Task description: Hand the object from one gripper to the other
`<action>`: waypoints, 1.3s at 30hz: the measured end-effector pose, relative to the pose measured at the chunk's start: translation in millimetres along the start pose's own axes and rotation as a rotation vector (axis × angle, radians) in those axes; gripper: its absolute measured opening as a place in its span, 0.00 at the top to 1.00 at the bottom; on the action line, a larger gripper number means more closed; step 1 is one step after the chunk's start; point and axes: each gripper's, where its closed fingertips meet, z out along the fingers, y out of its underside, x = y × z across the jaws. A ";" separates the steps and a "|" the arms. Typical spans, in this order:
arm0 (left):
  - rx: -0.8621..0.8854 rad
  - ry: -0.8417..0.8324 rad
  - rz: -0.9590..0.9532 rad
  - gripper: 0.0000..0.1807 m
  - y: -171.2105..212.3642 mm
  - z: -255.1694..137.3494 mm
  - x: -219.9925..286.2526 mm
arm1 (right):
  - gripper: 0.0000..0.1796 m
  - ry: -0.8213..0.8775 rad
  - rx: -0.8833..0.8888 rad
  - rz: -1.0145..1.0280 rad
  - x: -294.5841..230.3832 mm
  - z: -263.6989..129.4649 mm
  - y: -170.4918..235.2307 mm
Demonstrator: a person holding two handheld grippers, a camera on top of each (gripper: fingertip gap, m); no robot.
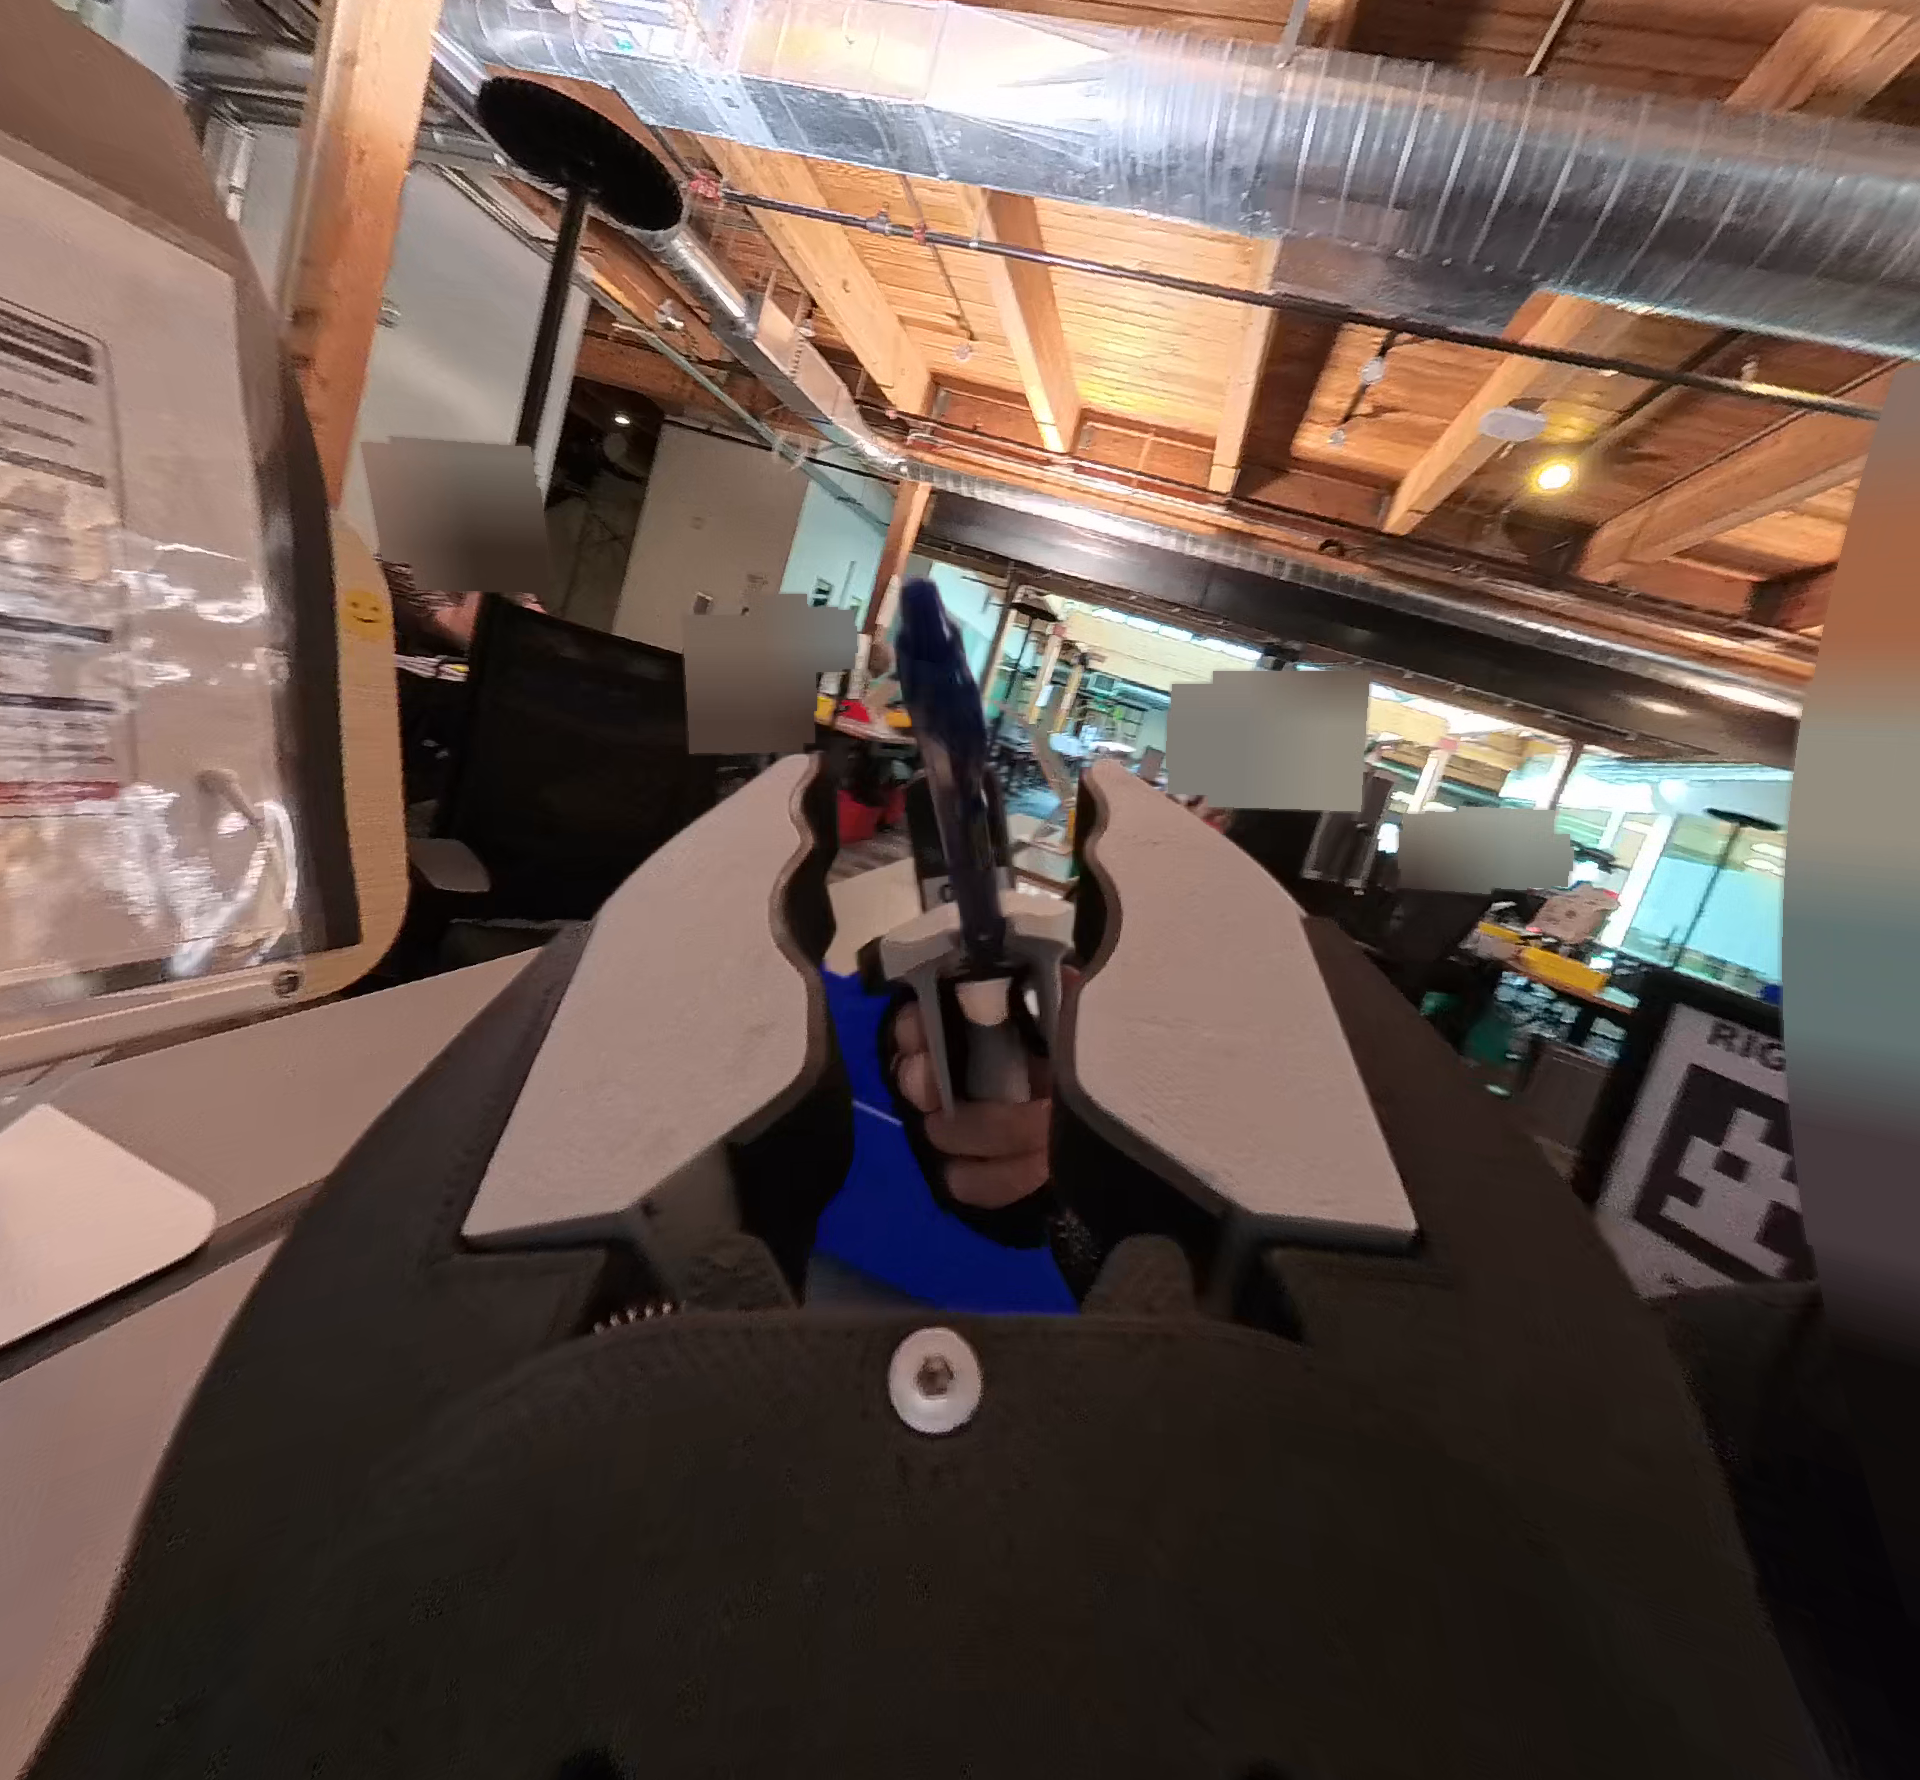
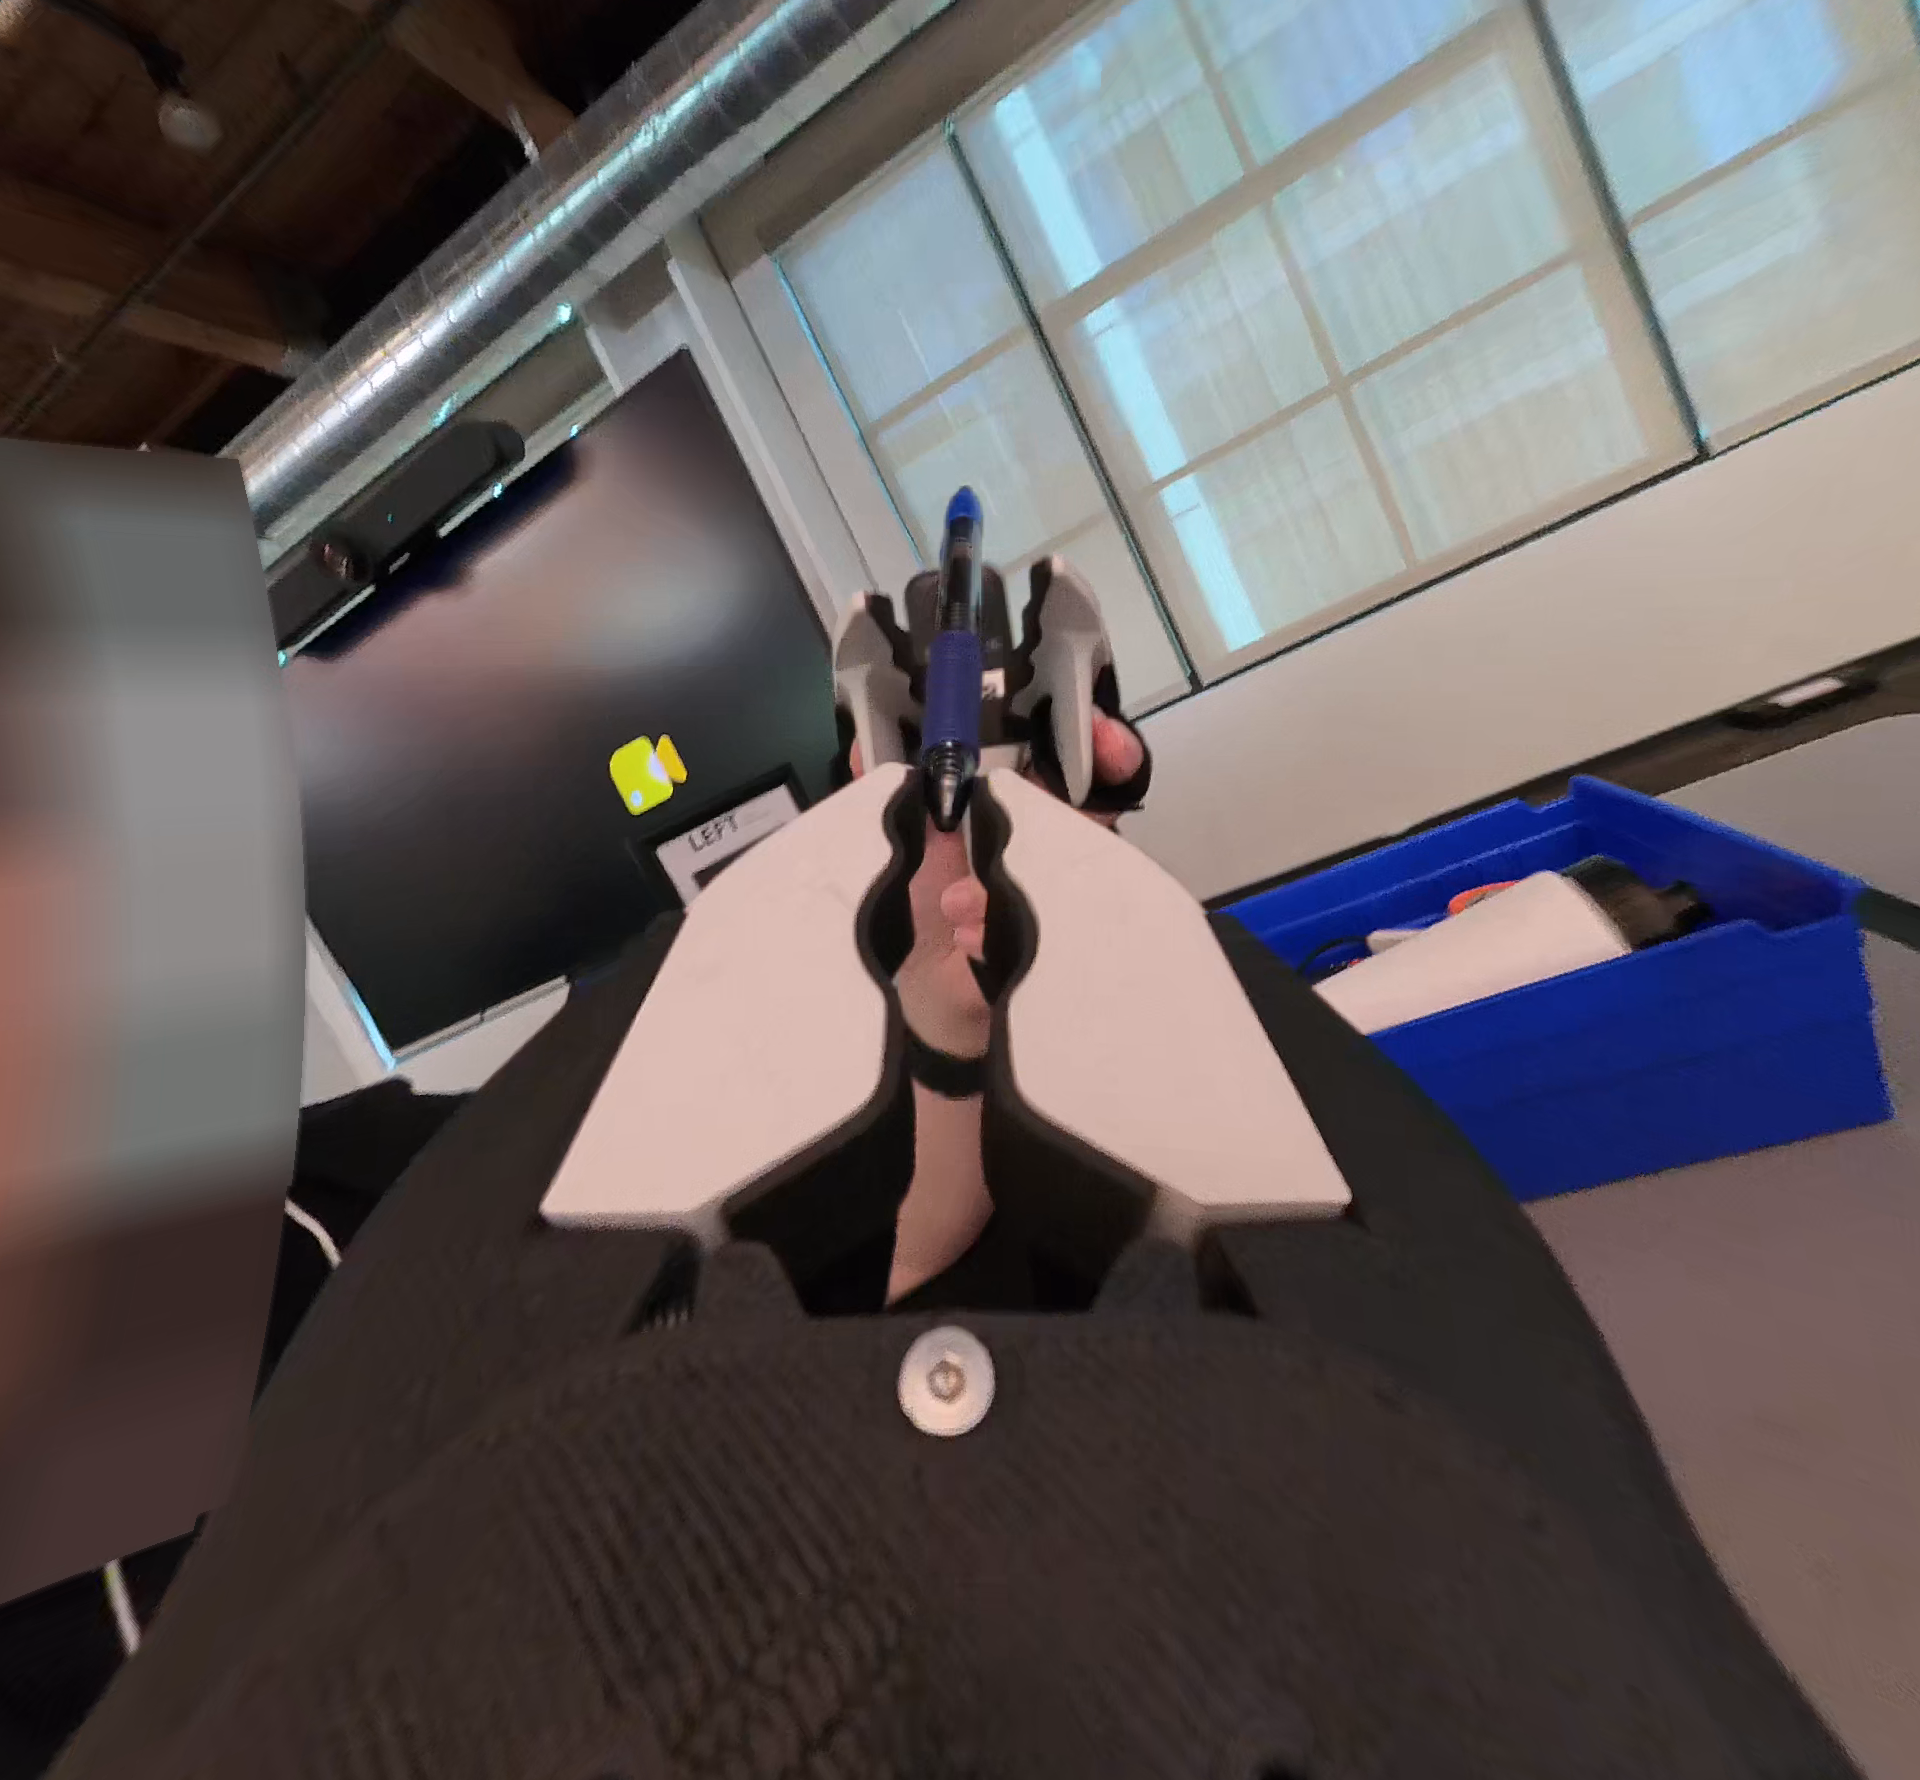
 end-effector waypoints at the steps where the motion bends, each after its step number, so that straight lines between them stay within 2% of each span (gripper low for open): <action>1: -0.004 -0.017 0.017 0.76 3.2 1.2 -2.8 | 0.95 0.012 0.027 -0.002 2.9 -2.5 -3.6; 8: -0.060 -0.008 0.010 0.78 44.8 18.8 -8.8 | 0.95 0.015 0.098 -0.008 11.4 -0.9 -0.3; 16: -0.037 0.055 0.024 0.81 52.5 21.7 -3.5 | 0.95 -0.157 0.137 0.231 7.5 7.6 13.1; 20: -0.031 0.100 0.038 0.92 52.8 20.5 1.8 | 0.95 -0.246 0.143 0.346 5.5 10.4 20.0; 22: -0.040 0.086 0.069 0.94 53.6 19.7 -0.3 | 0.95 -0.248 0.130 0.365 7.5 12.2 24.1; 25: -0.099 0.013 0.114 0.94 55.5 18.5 -10.8 | 0.93 -0.127 0.105 0.234 19.1 10.3 24.0; 28: -0.154 -0.066 0.196 0.94 55.7 15.5 -21.3 | 0.83 0.072 0.077 -0.030 29.1 3.8 13.3; 31: -0.297 -0.108 0.271 0.94 72.6 16.1 -27.4 | 0.81 0.259 0.043 -0.338 27.6 -3.3 -2.5; 33: -0.395 -0.104 0.289 0.94 90.2 18.0 -27.2 | 0.81 0.325 0.020 -0.511 19.5 -4.0 -8.5; 36: -0.456 -0.076 0.267 0.94 109.6 22.4 -22.7 | 0.79 0.354 -0.065 -0.609 14.5 1.6 -2.0; 39: -0.494 -0.061 0.265 0.94 121.0 24.2 -20.8 | 0.77 0.408 -0.173 -0.584 27.5 3.0 10.5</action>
